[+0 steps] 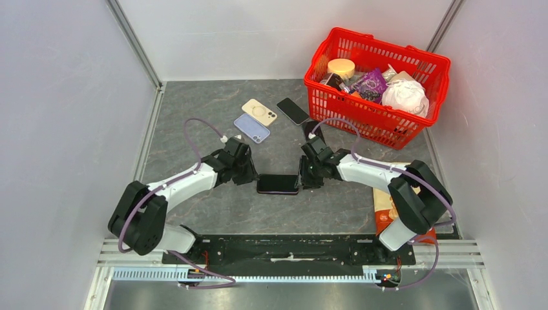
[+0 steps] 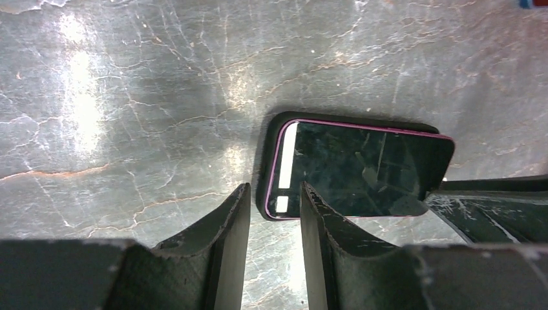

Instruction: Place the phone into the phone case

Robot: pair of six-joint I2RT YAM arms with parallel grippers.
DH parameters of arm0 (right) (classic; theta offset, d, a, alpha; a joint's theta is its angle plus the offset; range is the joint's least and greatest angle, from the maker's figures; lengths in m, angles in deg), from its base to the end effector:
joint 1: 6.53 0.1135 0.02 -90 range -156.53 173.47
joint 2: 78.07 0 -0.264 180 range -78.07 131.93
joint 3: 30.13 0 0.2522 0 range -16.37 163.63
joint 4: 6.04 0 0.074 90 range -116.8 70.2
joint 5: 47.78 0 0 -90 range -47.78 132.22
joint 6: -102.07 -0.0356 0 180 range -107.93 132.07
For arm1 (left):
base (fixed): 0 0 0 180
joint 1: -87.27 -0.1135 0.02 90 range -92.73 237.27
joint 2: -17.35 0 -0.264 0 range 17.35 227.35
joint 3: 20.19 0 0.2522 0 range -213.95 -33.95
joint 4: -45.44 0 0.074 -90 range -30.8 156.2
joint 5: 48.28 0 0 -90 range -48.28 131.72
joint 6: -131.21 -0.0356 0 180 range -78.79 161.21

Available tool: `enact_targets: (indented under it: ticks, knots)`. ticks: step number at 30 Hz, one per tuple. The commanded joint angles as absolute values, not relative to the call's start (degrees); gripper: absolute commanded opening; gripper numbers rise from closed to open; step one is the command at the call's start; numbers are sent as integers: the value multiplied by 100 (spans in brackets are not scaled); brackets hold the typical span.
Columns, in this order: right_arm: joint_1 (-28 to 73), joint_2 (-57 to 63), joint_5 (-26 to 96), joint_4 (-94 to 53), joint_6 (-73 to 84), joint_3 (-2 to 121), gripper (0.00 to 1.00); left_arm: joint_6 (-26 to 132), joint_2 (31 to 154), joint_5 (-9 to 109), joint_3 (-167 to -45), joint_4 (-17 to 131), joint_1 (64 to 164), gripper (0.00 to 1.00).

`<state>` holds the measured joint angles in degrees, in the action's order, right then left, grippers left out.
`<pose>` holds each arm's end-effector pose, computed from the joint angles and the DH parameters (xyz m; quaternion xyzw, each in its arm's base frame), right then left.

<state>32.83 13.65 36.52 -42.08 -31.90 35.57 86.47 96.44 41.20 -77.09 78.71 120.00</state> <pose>0.2342 0.1967 0.1701 0.0270 0.9689 0.1963 0.1480 0.2237 -0.1434 0.1872 -0.1055 0.9491 -0.1834 0.2335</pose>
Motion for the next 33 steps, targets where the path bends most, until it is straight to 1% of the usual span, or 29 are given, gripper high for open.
enact_targets:
  ticks: [1,3,6,10,14,19,25,33]
  knots:
    - [3402,1470,3958,-4023,-3326,3684,38,8375,9882,4211,-7591,7444,11979,41]
    - [3450,1509,4004,-4028,-3337,3715,31,8379,9972,4410,-7502,7226,11979,41]
    - [3545,1587,4087,-4051,-3337,3787,22,8428,10084,4617,-7362,6889,11980,42]
    - [3675,1761,4141,-4072,-3328,3936,15,8463,10244,4787,-7273,6629,11982,42]
    - [3837,1907,4187,-4128,-3324,4047,13,8506,10324,4816,-7231,6606,11979,40]
    - [4058,2081,4584,-4202,-3332,4050,12,8577,10434,4705,-7174,6701,11980,37]
    - [4410,2478,4702,-4044,-3527,3962,6,8664,10589,4695,-7122,6679,11988,35]
    - [4753,3019,4814,-3836,-3813,3848,1,8683,10637,4659,-7195,6758,11989,33]
